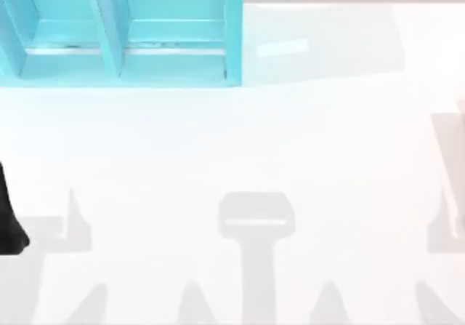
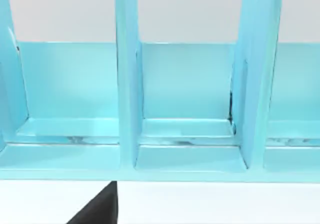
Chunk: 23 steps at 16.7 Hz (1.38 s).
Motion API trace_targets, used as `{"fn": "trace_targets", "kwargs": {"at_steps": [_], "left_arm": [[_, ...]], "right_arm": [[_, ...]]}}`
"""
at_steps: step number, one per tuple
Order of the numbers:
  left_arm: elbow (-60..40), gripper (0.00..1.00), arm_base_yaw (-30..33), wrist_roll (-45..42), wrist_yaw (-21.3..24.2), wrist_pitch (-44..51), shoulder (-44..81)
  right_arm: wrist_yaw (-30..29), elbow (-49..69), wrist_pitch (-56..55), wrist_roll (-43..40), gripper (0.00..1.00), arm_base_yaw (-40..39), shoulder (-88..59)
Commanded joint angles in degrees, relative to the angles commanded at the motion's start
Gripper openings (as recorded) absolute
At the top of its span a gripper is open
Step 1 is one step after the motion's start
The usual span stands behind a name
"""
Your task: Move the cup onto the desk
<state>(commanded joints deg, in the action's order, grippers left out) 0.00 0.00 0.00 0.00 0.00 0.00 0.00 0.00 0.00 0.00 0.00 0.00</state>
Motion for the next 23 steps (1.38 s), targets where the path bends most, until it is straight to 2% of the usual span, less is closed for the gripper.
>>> {"fn": "trace_targets", "kwargs": {"at_steps": [4,8,23], "left_arm": [[0.0,1.0,0.0,0.0,0.0,0.0,0.0],[0.0,1.0,0.0,0.0,0.0,0.0,0.0],[0.0,1.0,0.0,0.0,0.0,0.0,0.0]], "right_arm": [[0.0,1.8,1.8,-0.7,1.0,0.8,-1.8],[0.0,12.1,11.2,-4.6,1.0,4.7,-12.7],[0.1,76.3,67.0,-27.7,1.0,28.3,-88.5]]}}
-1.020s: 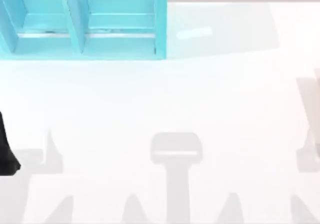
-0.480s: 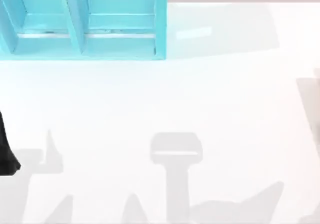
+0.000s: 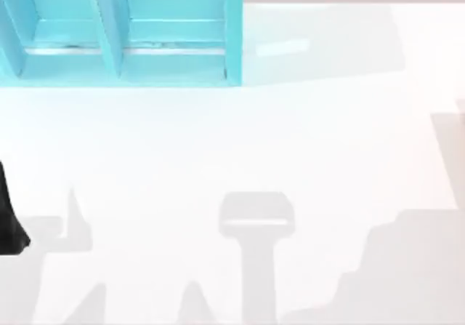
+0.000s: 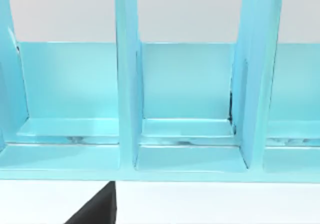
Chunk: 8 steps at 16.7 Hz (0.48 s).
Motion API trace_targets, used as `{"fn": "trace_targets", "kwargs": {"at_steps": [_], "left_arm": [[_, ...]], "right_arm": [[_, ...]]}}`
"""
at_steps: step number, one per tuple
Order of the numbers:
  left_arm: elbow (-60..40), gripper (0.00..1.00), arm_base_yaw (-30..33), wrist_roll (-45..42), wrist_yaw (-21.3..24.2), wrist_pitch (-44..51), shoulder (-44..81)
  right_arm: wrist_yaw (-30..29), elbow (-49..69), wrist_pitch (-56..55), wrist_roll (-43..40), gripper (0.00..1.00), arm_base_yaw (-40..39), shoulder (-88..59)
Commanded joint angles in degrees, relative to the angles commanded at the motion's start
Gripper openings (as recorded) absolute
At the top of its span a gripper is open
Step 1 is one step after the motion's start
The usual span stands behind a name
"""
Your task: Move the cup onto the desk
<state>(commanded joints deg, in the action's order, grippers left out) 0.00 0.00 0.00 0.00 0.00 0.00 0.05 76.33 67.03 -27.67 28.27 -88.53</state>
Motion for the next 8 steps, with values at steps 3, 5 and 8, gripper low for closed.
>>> {"fn": "trace_targets", "kwargs": {"at_steps": [3,5,8], "left_arm": [[0.0,1.0,0.0,0.0,0.0,0.0,0.0],[0.0,1.0,0.0,0.0,0.0,0.0,0.0],[0.0,1.0,0.0,0.0,0.0,0.0,0.0]], "right_arm": [[0.0,7.4,6.6,-2.7,1.0,2.8,-8.5],[0.0,9.7,8.8,-3.6,1.0,3.7,-11.5],[0.0,10.2,9.2,-3.8,1.0,3.9,-12.0]]}}
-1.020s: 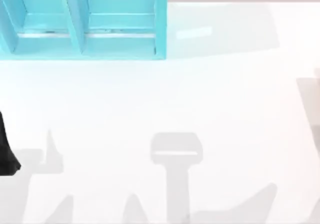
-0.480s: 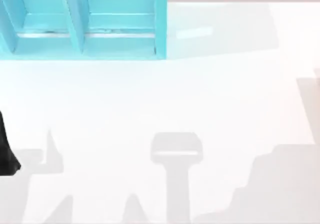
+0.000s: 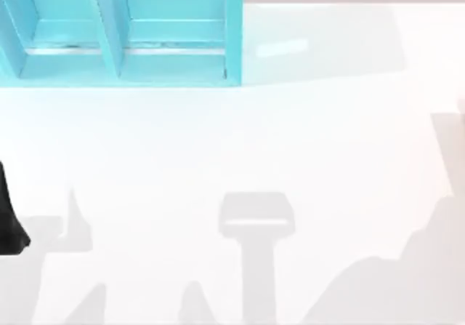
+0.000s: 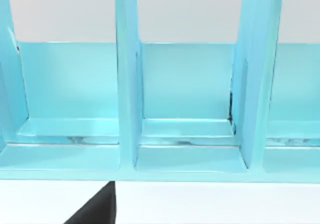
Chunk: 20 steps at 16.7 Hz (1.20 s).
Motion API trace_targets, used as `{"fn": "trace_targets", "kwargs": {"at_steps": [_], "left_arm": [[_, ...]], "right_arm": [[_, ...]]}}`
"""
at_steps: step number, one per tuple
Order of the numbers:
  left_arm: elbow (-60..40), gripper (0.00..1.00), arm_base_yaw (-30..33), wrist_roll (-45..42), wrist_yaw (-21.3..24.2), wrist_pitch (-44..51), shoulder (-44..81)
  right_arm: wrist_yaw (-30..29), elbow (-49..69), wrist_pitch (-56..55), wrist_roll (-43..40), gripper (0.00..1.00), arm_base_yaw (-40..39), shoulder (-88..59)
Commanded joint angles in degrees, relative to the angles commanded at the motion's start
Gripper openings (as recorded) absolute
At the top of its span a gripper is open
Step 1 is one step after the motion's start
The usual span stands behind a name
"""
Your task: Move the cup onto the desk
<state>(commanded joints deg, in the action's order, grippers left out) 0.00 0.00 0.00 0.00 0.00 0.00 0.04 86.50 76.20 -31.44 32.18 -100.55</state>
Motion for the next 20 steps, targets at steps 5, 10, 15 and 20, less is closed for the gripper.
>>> {"fn": "trace_targets", "kwargs": {"at_steps": [5,10,15,20], "left_arm": [[0.0,1.0,0.0,0.0,0.0,0.0,0.0],[0.0,1.0,0.0,0.0,0.0,0.0,0.0],[0.0,1.0,0.0,0.0,0.0,0.0,0.0],[0.0,1.0,0.0,0.0,0.0,0.0,0.0]], "right_arm": [[0.0,-2.3,-2.4,0.2,1.0,-0.2,-0.3],[0.0,-12.6,-16.2,0.3,1.0,-0.3,-2.7],[0.0,-18.0,-22.2,0.3,1.0,-0.2,-4.2],[0.0,-18.0,-22.2,0.3,0.85,-0.2,-4.2]]}}
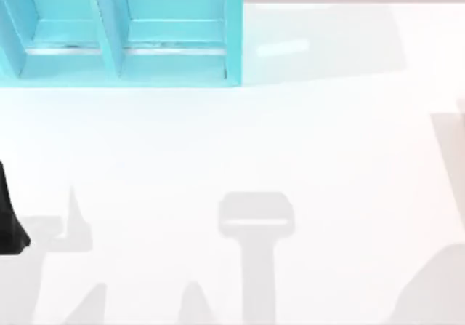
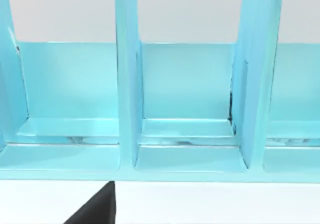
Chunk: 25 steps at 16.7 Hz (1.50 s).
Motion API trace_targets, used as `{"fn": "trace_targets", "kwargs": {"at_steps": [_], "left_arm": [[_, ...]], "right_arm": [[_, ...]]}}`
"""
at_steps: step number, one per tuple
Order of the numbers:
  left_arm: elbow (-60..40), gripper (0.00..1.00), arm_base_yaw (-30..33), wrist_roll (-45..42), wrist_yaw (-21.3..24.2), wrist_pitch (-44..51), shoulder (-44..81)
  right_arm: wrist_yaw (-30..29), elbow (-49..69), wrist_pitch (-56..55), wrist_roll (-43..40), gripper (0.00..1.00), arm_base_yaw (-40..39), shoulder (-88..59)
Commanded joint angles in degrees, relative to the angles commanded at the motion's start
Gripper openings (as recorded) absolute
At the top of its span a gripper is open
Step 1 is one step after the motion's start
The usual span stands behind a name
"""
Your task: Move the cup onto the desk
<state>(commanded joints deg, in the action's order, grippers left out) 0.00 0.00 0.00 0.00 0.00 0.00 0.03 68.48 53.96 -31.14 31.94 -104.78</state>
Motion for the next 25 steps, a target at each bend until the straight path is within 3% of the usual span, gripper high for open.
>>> {"fn": "trace_targets", "kwargs": {"at_steps": [11,21,25], "left_arm": [[0.0,1.0,0.0,0.0,0.0,0.0,0.0],[0.0,1.0,0.0,0.0,0.0,0.0,0.0],[0.0,1.0,0.0,0.0,0.0,0.0,0.0]], "right_arm": [[0.0,0.0,0.0,0.0,0.02,0.0,0.0],[0.0,0.1,0.2,0.2,0.0,-0.2,0.2],[0.1,3.0,6.5,5.3,0.0,-5.3,3.7]]}}
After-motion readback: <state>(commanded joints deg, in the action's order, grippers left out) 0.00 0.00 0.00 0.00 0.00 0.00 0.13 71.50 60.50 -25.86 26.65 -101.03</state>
